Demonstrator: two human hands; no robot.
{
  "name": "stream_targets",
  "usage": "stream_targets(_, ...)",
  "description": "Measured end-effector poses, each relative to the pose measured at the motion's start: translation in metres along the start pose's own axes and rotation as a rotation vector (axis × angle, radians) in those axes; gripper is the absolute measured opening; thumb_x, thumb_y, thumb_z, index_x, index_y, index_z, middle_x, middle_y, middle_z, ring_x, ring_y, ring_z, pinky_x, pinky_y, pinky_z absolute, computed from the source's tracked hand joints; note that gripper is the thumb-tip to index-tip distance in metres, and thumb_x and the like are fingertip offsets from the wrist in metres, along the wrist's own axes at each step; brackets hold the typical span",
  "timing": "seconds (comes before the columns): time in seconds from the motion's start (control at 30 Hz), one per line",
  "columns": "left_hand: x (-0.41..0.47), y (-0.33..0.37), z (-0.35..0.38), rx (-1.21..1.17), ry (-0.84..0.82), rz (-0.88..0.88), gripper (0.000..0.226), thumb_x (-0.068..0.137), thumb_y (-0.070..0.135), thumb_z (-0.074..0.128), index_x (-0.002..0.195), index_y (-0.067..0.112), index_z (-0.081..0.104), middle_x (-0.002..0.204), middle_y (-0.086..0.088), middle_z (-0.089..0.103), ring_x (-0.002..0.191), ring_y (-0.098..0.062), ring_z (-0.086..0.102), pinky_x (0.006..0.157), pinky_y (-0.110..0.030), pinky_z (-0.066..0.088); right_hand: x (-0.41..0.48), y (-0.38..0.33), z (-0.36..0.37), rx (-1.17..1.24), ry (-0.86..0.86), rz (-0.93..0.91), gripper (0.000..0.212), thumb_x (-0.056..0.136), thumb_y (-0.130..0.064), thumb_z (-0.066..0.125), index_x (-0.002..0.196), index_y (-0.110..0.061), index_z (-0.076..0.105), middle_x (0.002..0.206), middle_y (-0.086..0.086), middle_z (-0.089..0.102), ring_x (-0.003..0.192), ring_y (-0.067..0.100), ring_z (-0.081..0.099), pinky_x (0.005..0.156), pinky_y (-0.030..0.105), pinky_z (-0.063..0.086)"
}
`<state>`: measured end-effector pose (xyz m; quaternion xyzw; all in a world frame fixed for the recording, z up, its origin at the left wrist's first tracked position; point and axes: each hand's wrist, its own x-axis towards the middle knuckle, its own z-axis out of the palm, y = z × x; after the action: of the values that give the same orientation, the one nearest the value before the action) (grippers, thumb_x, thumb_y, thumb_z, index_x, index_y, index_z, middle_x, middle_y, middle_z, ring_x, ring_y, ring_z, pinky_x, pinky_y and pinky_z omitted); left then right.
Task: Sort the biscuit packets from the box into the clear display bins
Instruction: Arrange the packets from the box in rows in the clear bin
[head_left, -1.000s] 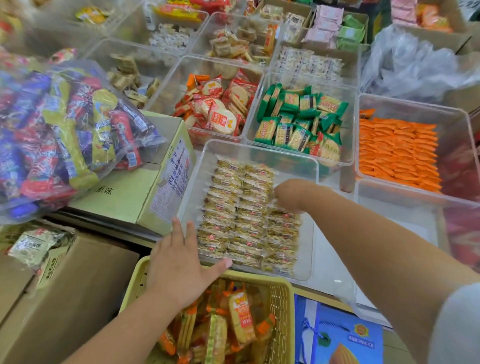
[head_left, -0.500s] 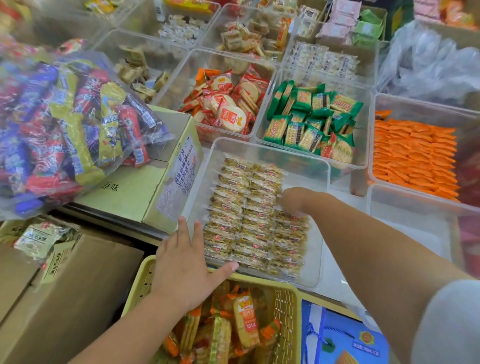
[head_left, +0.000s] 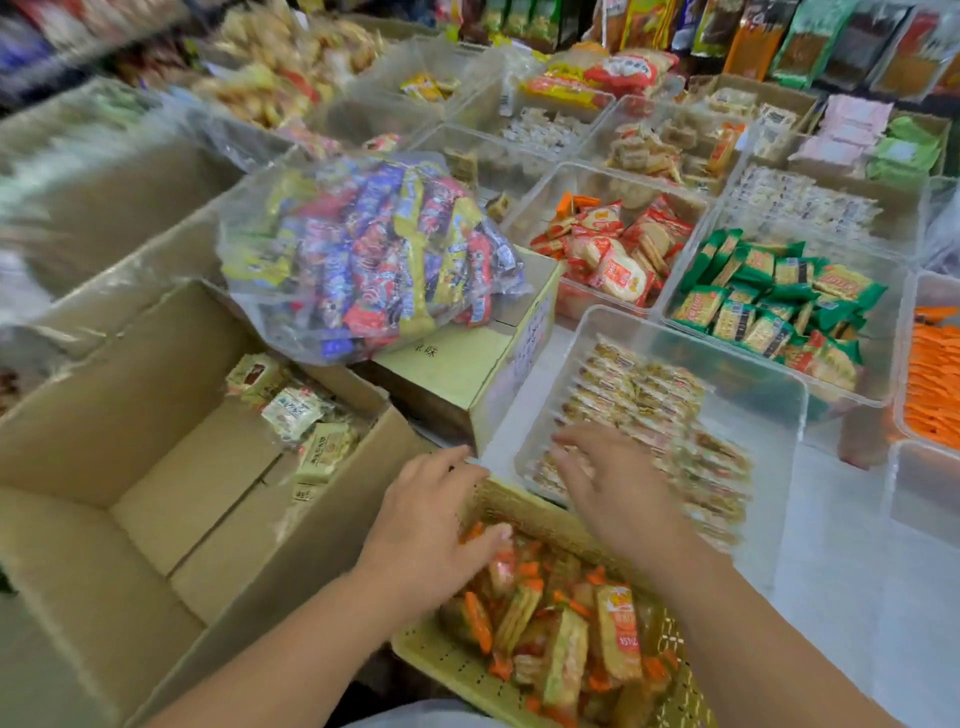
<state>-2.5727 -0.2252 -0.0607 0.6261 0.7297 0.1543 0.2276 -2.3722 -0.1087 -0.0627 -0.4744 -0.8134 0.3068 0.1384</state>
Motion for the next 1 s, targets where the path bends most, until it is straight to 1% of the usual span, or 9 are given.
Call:
stream_targets(0.1, -0.033, -0.042, -0.029, -0.125, 0.196, -0.057, 0.058, 0.080, 0.065, 0.060, 0.124, 0.029, 0.068, 0.131, 0.015, 0.055, 0.126, -0.006, 0.045, 0.107, -0.013, 0.026, -0.004, -0.064, 0.033, 0.027, -0.085, -0.140, 0.035, 0.103, -0.039, 0.052, 0.132, -0.023, 0.064, 0.136, -0.003, 0.060, 0.129, 0.017, 0.050, 0.110, 0.033, 0.038)
stream_targets(0.27, -0.058, -0.136, -0.066, -0.378, 0.275, -0.355, 0.038, 0.070, 0.071, 0.067, 0.107, 0.069, 0.055, 0.116, 0.033, 0.056, 0.106, 0.007, 0.057, 0.084, -0.024, 0.045, -0.002, -0.152, 0.097, -0.007, -0.163, -0.306, 0.049, 0.099, -0.056, 0.042, 0.133, -0.028, 0.063, 0.144, -0.005, 0.052, 0.139, 0.017, 0.038, 0.115, 0.022, 0.020)
stream_targets(0.33, -0.057, -0.176, -0.077, -0.483, 0.199, -0.487, 0.036, 0.075, 0.064, 0.077, 0.102, 0.066, 0.053, 0.114, 0.029, 0.057, 0.106, 0.003, 0.060, 0.079, -0.024, 0.047, 0.004, -0.178, 0.125, -0.057, -0.183, -0.333, 0.052, 0.098, -0.058, 0.036, 0.133, -0.031, 0.062, 0.149, -0.005, 0.050, 0.146, 0.020, 0.028, 0.119, 0.026, 0.011)
stream_targets(0.43, -0.048, -0.229, -0.085, -0.536, 0.043, -0.588, 0.042, 0.083, 0.057, 0.077, 0.115, 0.046, 0.053, 0.122, 0.008, 0.061, 0.114, -0.018, 0.060, 0.093, -0.038, 0.050, 0.010, -0.198, 0.164, -0.139, -0.280, -0.228, 0.044, 0.101, -0.056, 0.036, 0.132, -0.037, 0.060, 0.153, -0.012, 0.041, 0.154, 0.020, 0.007, 0.125, 0.051, 0.005)
stream_targets(0.53, -0.029, -0.258, -0.090, -0.576, -0.072, -0.631, 0.045, 0.088, 0.058, 0.072, 0.122, 0.033, 0.056, 0.129, -0.002, 0.061, 0.113, -0.021, 0.059, 0.088, -0.036, 0.045, 0.010, -0.205, 0.185, -0.278, -0.291, -0.170, 0.039, 0.100, -0.051, 0.036, 0.126, -0.039, 0.062, 0.150, -0.014, 0.037, 0.154, 0.019, -0.004, 0.123, 0.062, 0.002)
stream_targets(0.73, 0.024, -0.266, -0.080, -0.915, -0.278, -0.775, 0.031, 0.093, 0.060, 0.063, 0.098, 0.030, 0.063, 0.142, -0.009, 0.059, 0.123, -0.026, 0.052, 0.107, -0.044, 0.037, 0.011, -0.211, 0.183, -0.281, -0.289, -0.087, 0.048, 0.096, -0.055, 0.031, 0.129, -0.039, 0.063, 0.156, -0.018, 0.032, 0.155, 0.014, -0.008, 0.126, 0.053, 0.008)
stream_targets(0.8, 0.038, -0.264, -0.071, -0.956, -0.310, -0.783, 0.042, 0.095, 0.058, 0.062, 0.115, 0.021, 0.067, 0.145, -0.010, 0.058, 0.120, -0.026, 0.057, 0.104, -0.040, 0.042, 0.010, -0.214, 0.180, -0.270, -0.311, -0.052, 0.047, 0.096, -0.053, 0.033, 0.131, -0.039, 0.062, 0.158, -0.019, 0.029, 0.154, 0.012, -0.011, 0.125, 0.049, 0.011)
stream_targets(0.87, 0.048, -0.259, -0.065, -0.981, -0.311, -0.790, 0.050, 0.091, 0.058, 0.068, 0.120, 0.018, 0.065, 0.141, -0.010, 0.062, 0.100, -0.020, 0.062, 0.084, -0.033, 0.047, 0.011, -0.216, 0.180, -0.266, -0.332, -0.017, 0.041, 0.099, -0.049, 0.039, 0.131, -0.039, 0.061, 0.159, -0.020, 0.027, 0.154, 0.012, -0.012, 0.124, 0.050, 0.016)
stream_targets(1.0, 0.052, -0.252, -0.053, -0.990, -0.473, -0.799, 0.093, 0.078, 0.070, 0.074, 0.149, 0.016, 0.048, 0.157, -0.012, 0.047, 0.143, -0.033, 0.044, 0.118, -0.053, 0.032, 0.014, -0.216, 0.182, -0.303, -0.332, 0.015, 0.040, 0.098, -0.049, 0.039, 0.130, -0.039, 0.062, 0.159, -0.018, 0.027, 0.155, 0.013, -0.009, 0.118, 0.054, 0.027)
